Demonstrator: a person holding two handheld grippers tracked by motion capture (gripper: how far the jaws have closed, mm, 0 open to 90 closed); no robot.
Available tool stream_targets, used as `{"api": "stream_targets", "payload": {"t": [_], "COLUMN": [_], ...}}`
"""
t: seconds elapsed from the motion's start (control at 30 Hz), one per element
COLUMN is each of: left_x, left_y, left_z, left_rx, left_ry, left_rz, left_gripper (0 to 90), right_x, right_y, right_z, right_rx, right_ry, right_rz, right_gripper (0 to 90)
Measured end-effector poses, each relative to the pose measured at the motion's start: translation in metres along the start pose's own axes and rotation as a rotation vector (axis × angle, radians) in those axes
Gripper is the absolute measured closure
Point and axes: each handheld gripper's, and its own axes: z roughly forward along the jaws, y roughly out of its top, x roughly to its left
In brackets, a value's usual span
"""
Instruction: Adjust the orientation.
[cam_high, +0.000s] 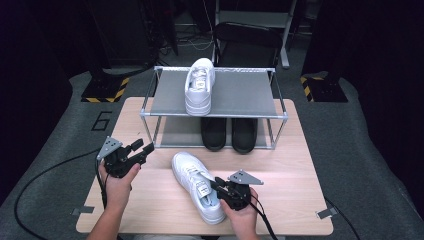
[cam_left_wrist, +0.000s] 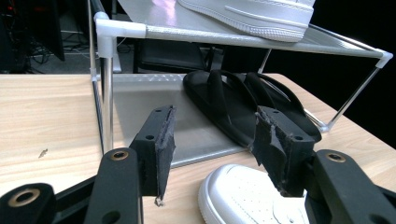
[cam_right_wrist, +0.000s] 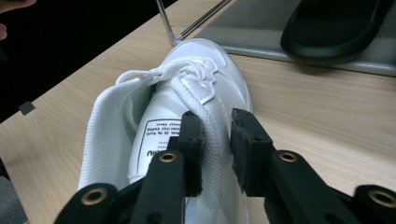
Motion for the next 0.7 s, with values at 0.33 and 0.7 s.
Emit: {"api": "stream_targets", "payload": {"t": [0.33,0.7], "left_x": [0.002,0.005], "left_y": [-0.001,-0.003], "left_z": [0.001,0.000], "left_rx": [-0.003,-0.003], "left_ry": [-0.002,0.005], "left_rz": [-0.017,-0.025], "left_gripper": [48.0,47.8], "right_x": [-0.007,-0.011], "right_y": [0.005,0.004], "right_z": [0.004,0.012], "right_rx": [0.045,0.119], "right_ry": [0.035,0.072], "right_rz": [0.022,-0.020], "right_gripper": [58.7,61.4]}}
